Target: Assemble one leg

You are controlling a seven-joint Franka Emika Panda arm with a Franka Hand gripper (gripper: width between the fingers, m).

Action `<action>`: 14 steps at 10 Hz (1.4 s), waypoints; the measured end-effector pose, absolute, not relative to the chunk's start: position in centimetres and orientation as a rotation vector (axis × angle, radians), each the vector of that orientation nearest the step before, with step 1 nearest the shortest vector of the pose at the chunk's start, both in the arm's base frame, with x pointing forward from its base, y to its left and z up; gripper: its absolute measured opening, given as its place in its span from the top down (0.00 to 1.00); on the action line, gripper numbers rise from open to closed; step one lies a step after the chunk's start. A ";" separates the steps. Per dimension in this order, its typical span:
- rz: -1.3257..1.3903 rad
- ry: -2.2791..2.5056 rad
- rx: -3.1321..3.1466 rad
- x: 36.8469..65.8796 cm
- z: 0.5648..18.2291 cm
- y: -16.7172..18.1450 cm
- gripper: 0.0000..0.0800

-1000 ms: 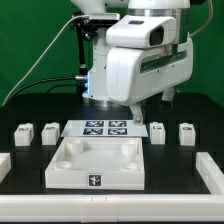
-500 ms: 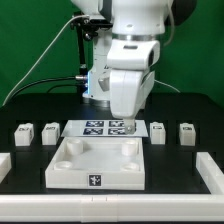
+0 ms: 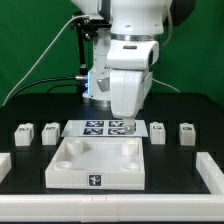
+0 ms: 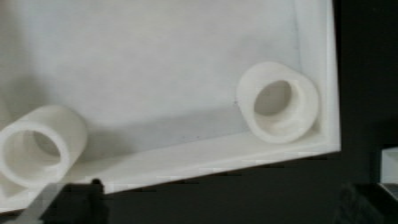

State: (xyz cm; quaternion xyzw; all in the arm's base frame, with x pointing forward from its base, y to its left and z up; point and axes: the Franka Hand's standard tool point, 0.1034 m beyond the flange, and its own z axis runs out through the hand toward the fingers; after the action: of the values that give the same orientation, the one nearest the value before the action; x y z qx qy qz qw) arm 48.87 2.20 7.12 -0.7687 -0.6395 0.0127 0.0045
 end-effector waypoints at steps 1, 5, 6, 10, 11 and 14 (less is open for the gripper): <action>0.040 -2.033 -2.380 47.6 6.5 1.5 0.19; 0.027 -2.077 -2.325 44.0 3.8 -0.7 0.19; 0.028 -2.081 -2.311 43.7 2.7 -0.7 0.19; 0.046 -2.064 -2.301 43.2 1.2 -0.7 0.30; 0.046 -2.064 -2.301 43.1 1.2 -0.7 0.46; 0.047 -2.064 -2.301 43.1 1.2 -0.7 0.86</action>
Offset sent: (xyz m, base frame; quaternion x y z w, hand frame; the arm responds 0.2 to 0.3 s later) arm -0.0331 -0.0159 -0.0204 -0.0143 0.0256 -0.0504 0.9983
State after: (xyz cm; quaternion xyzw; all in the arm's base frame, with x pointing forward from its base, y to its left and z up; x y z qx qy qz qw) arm 43.14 -0.72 1.23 -0.7441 -0.6674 0.0151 0.0253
